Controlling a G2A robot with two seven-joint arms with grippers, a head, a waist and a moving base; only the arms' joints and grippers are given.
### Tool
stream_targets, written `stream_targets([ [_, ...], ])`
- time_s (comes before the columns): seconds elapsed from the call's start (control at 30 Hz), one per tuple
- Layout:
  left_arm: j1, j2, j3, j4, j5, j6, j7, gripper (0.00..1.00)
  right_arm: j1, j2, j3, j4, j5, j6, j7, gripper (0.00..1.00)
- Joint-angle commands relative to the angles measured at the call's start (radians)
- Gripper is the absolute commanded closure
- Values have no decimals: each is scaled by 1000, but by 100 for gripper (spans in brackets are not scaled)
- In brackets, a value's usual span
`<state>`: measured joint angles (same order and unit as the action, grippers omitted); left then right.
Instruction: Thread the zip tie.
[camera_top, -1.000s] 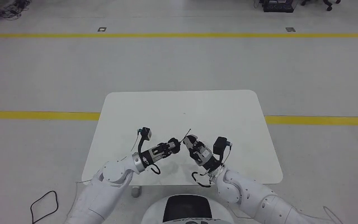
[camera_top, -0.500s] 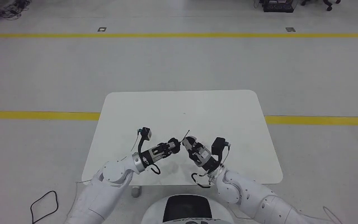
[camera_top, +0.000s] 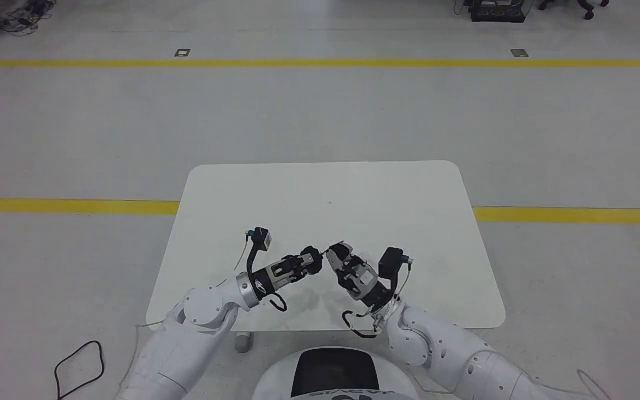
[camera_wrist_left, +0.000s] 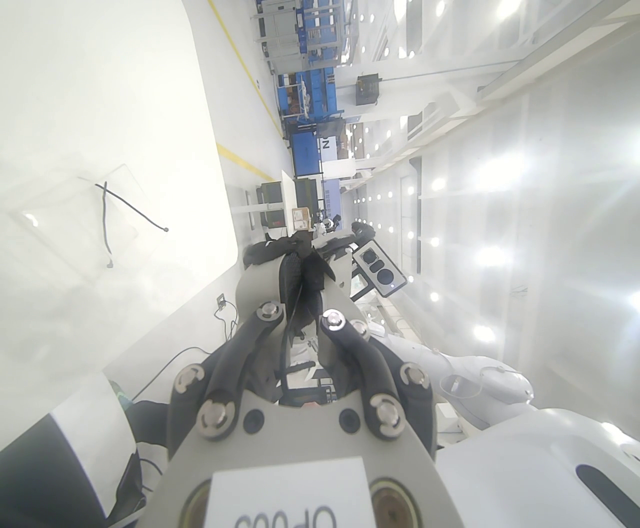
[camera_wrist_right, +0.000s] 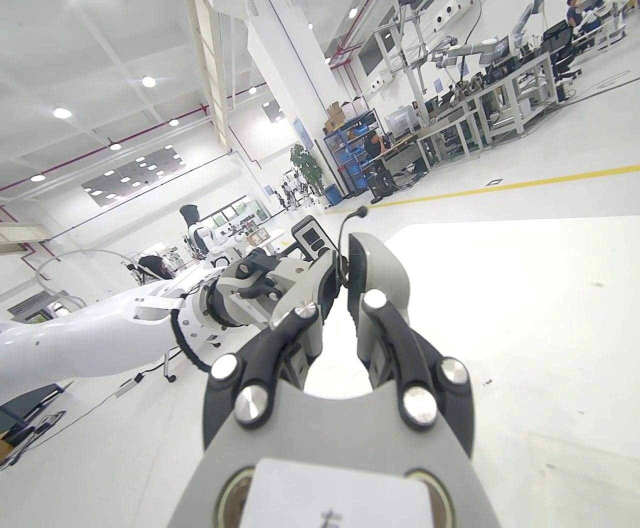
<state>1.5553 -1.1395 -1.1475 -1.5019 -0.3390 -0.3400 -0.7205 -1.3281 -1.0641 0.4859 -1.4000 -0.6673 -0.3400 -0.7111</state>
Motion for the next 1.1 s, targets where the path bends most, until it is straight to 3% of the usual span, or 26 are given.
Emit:
stream_targets([
  [0.0,0,0,0,0,0,0,0,100,-6,6,1,-2,-14,0,-9,0],
  [0.17,0,0,0,0,0,0,0,100,-21,24,-7,-7,-55,0,-30,0],
  [0.47,-4,-1,8,0,-5,12,17,100,-23,23,-4,-12,-50,0,-25,0],
  [0.57,-6,2,-1,8,-45,14,3,100,-33,34,9,-39,-16,0,1,0],
  [0.77,-5,13,-47,14,-113,18,-32,100,-26,90,4,-99,40,0,39,0],
  [1.07,7,25,-87,1,-168,32,-51,100,77,220,-105,-231,233,0,223,0],
])
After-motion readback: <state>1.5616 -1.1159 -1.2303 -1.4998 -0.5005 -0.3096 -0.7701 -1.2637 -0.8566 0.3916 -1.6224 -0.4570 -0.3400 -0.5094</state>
